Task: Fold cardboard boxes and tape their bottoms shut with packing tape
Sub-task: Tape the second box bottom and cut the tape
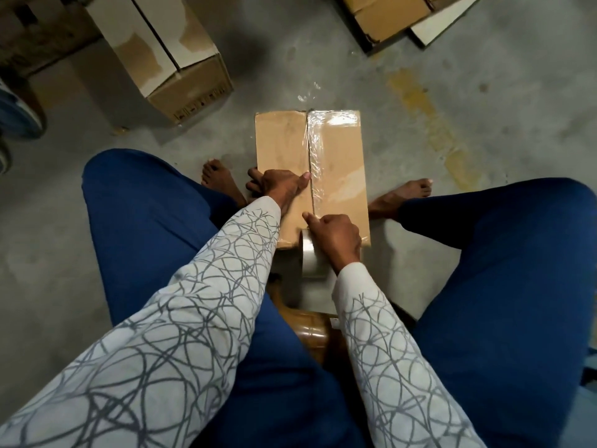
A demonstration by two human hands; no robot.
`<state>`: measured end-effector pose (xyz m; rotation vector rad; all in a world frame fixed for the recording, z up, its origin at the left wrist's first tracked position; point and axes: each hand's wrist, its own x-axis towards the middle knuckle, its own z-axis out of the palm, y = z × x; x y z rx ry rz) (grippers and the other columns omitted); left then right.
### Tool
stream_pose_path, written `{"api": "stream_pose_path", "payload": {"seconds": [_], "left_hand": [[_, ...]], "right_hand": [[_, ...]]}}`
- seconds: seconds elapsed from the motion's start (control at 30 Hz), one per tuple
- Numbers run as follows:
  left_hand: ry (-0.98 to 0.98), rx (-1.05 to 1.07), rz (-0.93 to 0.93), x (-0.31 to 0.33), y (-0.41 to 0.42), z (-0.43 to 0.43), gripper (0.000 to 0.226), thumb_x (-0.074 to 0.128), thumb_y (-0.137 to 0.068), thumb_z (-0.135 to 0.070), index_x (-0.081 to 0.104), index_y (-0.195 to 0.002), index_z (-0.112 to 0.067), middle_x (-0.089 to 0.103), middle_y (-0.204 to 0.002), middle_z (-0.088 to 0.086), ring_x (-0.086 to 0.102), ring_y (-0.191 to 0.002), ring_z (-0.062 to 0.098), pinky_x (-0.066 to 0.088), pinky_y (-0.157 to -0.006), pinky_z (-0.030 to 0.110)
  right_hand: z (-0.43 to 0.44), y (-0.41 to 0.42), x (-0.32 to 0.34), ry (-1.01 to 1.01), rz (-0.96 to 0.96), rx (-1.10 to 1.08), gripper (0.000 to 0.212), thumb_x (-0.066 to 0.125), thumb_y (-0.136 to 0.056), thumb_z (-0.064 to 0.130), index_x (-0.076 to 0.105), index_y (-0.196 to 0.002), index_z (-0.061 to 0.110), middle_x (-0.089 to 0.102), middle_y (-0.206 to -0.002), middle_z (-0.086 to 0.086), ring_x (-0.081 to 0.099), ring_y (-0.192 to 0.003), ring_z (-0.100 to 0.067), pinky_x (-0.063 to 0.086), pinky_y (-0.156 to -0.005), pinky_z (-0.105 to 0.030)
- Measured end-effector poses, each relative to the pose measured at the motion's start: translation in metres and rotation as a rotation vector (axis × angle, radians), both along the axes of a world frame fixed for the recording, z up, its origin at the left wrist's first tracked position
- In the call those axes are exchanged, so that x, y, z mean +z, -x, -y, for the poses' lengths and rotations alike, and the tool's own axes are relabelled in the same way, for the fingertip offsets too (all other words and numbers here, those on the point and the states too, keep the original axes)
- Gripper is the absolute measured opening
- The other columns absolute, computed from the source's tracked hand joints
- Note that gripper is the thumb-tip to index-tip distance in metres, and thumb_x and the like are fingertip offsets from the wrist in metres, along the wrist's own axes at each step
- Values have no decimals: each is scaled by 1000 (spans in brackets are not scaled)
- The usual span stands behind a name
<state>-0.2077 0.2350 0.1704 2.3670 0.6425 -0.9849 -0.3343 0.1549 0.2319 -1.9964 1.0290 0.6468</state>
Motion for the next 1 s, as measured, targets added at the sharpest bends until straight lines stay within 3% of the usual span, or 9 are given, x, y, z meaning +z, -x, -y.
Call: {"api": "stream_pose_path", "payload": {"seconds": [0.1, 0.27, 0.4, 0.5, 0.6, 0.67, 0.77, 0.87, 1.0], "left_hand": [[-7, -55, -43, 4, 0, 5, 76, 65, -71, -77, 64, -120, -19, 12, -150, 11, 22, -133, 39, 26, -113, 46], [47, -57, -3, 1, 8, 7, 72, 70, -61, -75, 71, -111, -23, 16, -146, 5, 24, -128, 35, 26, -114, 50], [20, -29, -2, -3, 8, 8, 73, 69, -60, -78, 71, -110, -25, 16, -146, 4, 24, -128, 34, 26, -114, 49], [3, -5, 1, -4, 9, 6, 75, 67, -56, -79, 72, -107, -25, 16, -146, 4, 25, -127, 34, 26, -113, 50], [12, 19, 42, -15, 12, 5, 87, 63, -41, -83, 73, -107, -26, 17, -142, 0, 25, -122, 32, 27, -110, 47], [-10, 41, 63, -16, 12, 5, 95, 62, -36, -84, 71, -109, -24, 18, -139, -1, 26, -121, 32, 28, -110, 46], [19, 21, 49, -10, 14, 6, 80, 65, -45, -79, 73, -104, -26, 17, -142, 3, 24, -125, 34, 27, -113, 51], [54, 54, 102, -3, 15, 3, 72, 65, -45, -78, 75, -96, -27, 19, -138, 3, 26, -121, 32, 30, -110, 50], [153, 67, 119, 5, 14, 1, 43, 75, -66, -68, 75, -89, -32, 19, -144, 7, 26, -127, 35, 28, -113, 48]], "right_hand": [[-2, 28, 6, -5, -9, -83, 58, 57, -90, 66, 59, -60, 17, 65, -75, -7, 59, -79, -30, 37, -71, -31], [1, 50, 7, -12, 108, -126, 43, 58, -90, 65, 76, -94, 27, 73, -97, -5, 63, -96, -29, 48, -82, -34], [-5, 58, 6, -160, 147, -204, 40, 71, -80, 64, 73, -100, 29, 72, -108, 4, 63, -102, -18, 51, -91, -36], [-11, 69, -3, -327, 155, -255, 27, 77, -80, 52, 70, -100, 34, 70, -111, 8, 64, -103, -14, 55, -91, -36], [-12, 74, -14, -457, 156, -361, 23, 69, -94, 34, 64, -114, 25, 71, -112, -5, 71, -100, -23, 60, -75, -35], [-12, 72, -12, -595, 120, -476, 30, 64, -98, 23, 56, -124, 9, 72, -104, -16, 76, -84, -25, 61, -60, -36], [-9, 73, -11, -565, -11, -495, 38, 67, -96, 32, 59, -118, 3, 74, -84, -19, 74, -65, -28, 59, -55, -35], [-7, 75, -11, -570, -117, -477, 46, 61, -99, 41, 61, -109, -4, 69, -60, -16, 64, -41, -20, 51, -42, -23], [-14, 72, -27, -577, -82, -445, 54, 53, -103, 42, 55, -123, -8, 66, -76, -22, 66, -46, -24, 53, -44, -30]]}}
